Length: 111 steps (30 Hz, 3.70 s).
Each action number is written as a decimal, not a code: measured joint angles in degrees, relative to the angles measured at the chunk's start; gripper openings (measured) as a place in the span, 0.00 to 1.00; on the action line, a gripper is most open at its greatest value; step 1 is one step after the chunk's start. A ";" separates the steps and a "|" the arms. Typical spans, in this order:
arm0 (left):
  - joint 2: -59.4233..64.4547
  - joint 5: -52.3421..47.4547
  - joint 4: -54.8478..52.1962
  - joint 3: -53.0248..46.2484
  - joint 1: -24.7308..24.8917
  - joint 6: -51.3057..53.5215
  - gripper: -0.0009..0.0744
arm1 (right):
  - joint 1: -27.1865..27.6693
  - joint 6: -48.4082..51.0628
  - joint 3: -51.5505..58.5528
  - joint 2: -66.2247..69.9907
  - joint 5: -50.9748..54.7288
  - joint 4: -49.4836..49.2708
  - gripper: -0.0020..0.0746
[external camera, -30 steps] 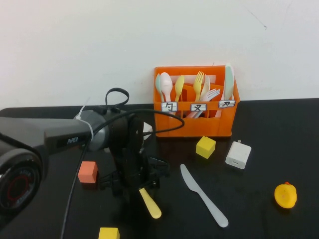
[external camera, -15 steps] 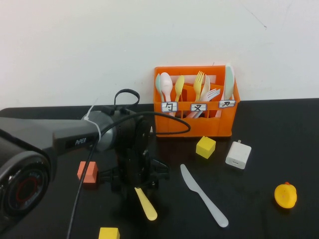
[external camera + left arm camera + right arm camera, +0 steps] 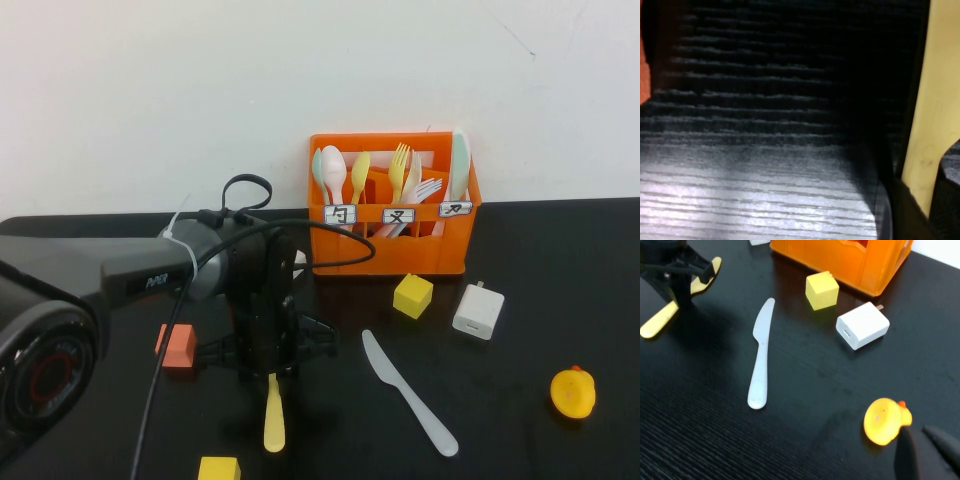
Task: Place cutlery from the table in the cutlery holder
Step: Pick up the knife, then place the knife on the box
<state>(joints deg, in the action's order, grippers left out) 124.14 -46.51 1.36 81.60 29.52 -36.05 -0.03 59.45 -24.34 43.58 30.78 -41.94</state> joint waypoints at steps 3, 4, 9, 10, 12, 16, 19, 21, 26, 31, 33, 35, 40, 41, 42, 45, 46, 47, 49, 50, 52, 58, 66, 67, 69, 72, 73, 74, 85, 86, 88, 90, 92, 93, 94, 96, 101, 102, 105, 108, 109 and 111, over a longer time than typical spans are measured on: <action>0.00 0.00 0.00 0.00 0.00 0.00 0.15 | 0.00 0.00 0.00 0.00 0.00 -0.12 0.02; 0.00 0.00 0.00 0.00 0.00 0.00 0.15 | 0.00 0.00 0.00 0.00 0.00 -0.21 0.02; -0.89 0.27 -1.36 0.00 0.00 0.00 0.15 | 0.00 0.00 0.00 0.00 0.00 -0.24 0.02; -1.21 0.59 -1.69 -0.11 0.00 0.00 0.15 | 0.00 0.00 0.00 0.00 0.00 -0.33 0.02; -1.84 1.15 -2.34 -0.52 0.10 0.00 0.15 | 0.00 0.00 0.00 0.00 0.00 -0.33 0.02; -4.75 1.82 -5.04 -0.93 0.10 0.00 0.15 | 0.00 0.00 0.00 0.00 0.00 -0.33 0.02; -8.02 2.19 -8.99 -0.93 0.10 -1.95 0.15 | 0.00 0.00 0.00 0.00 0.00 -0.33 0.02; -10.08 2.24 -11.60 -0.93 0.10 -3.82 0.15 | 0.00 0.00 0.00 0.00 0.00 -0.33 0.02; -14.29 3.56 -18.33 -0.97 0.10 -7.82 0.15 | 0.00 0.00 0.00 0.00 0.00 -0.36 0.02; -18.61 8.78 -23.45 -0.97 0.10 -9.48 0.15 | 0.00 0.00 0.00 0.00 0.00 -0.36 0.02; -20.37 12.25 -25.54 -0.97 0.10 -11.24 0.15 | 0.00 0.00 0.00 0.00 0.00 -0.36 0.02; -21.72 16.51 -27.13 -0.97 0.10 -12.92 0.15 | 0.00 0.00 0.00 0.00 0.00 -0.46 0.02; -23.15 32.81 -29.23 -0.97 0.10 -14.32 0.15 | 0.00 0.04 0.00 0.00 0.00 -0.45 0.02; -23.15 36.58 -29.89 -0.97 0.10 -14.56 0.15 | 0.00 0.13 0.00 0.00 0.00 -0.45 0.02; -23.15 40.35 -30.30 -0.97 0.10 -14.54 0.15 | 0.00 0.13 0.00 0.00 0.00 -0.45 0.02; -22.64 50.92 -31.32 -0.97 0.10 -14.68 0.15 | 0.00 0.74 0.00 0.00 0.00 -0.45 0.02; -22.35 53.69 -31.47 -1.06 0.10 -14.68 0.15 | 0.00 1.00 0.00 0.00 0.00 -0.45 0.02; -22.04 57.14 -31.64 -1.06 0.10 -14.68 0.15 | 0.00 1.29 0.00 0.00 0.00 -0.45 0.02; -21.06 63.44 -32.02 -1.06 0.10 -14.68 0.15 | 0.00 1.52 0.00 0.00 0.00 -0.45 0.02; -20.44 66.16 -32.17 -1.06 0.10 -14.26 0.15 | 0.00 1.63 0.00 0.00 0.00 -0.45 0.02; -18.96 70.01 -32.37 -1.06 0.10 -13.11 0.15 | 0.00 1.65 0.00 0.00 0.00 -0.45 0.02; -13.26 73.31 -32.71 2.11 0.10 -10.94 0.15 | 0.00 1.75 0.00 0.00 0.43 -0.45 0.02; -4.80 74.17 -32.94 9.37 0.10 -8.99 0.15 | 0.00 1.75 0.00 0.00 3.21 -0.45 0.02; -4.11 74.17 -32.94 9.91 0.10 -9.00 0.15 | 0.00 1.75 0.00 0.00 3.58 -0.45 0.02; -2.78 74.17 -32.94 10.31 0.10 -9.00 0.15 | 0.00 1.75 0.00 0.00 4.15 -0.45 0.02; -1.58 74.68 -32.94 10.44 0.22 -9.00 0.15 | 0.00 2.30 0.00 0.00 4.53 -0.45 0.02; -1.22 74.97 -33.18 10.44 0.36 -9.00 0.15 | 0.00 2.39 0.00 0.00 4.53 -0.45 0.02; -1.04 75.67 -33.35 10.44 0.66 -9.00 0.15 | 0.00 2.32 0.00 0.00 4.53 -0.45 0.02; 2.87 82.50 -34.88 11.64 2.23 -5.94 0.15 | 0.00 2.54 0.00 0.00 5.11 -0.45 0.02; 3.52 83.18 -34.78 11.93 2.23 -5.17 0.15 | 0.00 2.54 0.00 0.00 5.25 -0.45 0.02; 4.95 84.96 -34.64 12.57 2.23 -3.55 0.15 | 0.00 2.54 0.00 0.00 5.51 -0.45 0.02; 6.32 86.70 -34.64 13.01 2.23 -2.35 0.15 | 0.00 2.54 0.00 0.00 6.23 -0.45 0.02; 7.44 87.56 -34.64 13.21 2.27 -1.33 0.15 | 0.00 2.54 0.00 0.00 7.11 -0.45 0.02; 8.03 88.08 -34.64 13.21 2.27 -0.89 0.15 | 0.00 2.54 0.00 0.00 7.55 -0.45 0.02; 8.43 88.47 -34.64 13.30 2.27 -0.20 0.15 | 0.00 2.54 0.00 0.00 7.79 -0.45 0.02; 9.18 89.12 -34.24 13.30 2.27 0.59 0.15 | 0.00 2.54 0.00 0.00 8.06 -0.45 0.02; 10.38 89.73 -33.16 13.30 2.27 1.41 0.15 | 0.00 2.54 0.00 0.00 8.70 -0.45 0.02; 10.45 90.06 -33.16 13.30 2.27 1.46 0.15 | 0.00 2.54 0.00 0.00 8.80 -0.45 0.02; 10.50 92.74 -33.09 13.30 2.03 1.46 0.15 | 0.00 2.54 0.00 0.00 8.93 -0.45 0.02; 10.50 96.27 -32.95 13.30 1.80 1.46 0.15 | 0.00 2.54 0.00 0.00 8.93 -0.45 0.02; 10.50 97.15 -32.95 13.30 1.81 1.46 0.15 | 0.00 2.54 0.00 0.00 8.93 -0.45 0.02; 10.50 98.15 -32.95 13.30 1.81 1.46 0.15 | 0.00 2.54 0.00 0.00 8.93 -0.45 0.02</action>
<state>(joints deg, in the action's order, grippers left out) 134.64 51.64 -31.60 94.90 31.33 -34.59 -0.03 61.98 -24.34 43.58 39.71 -42.40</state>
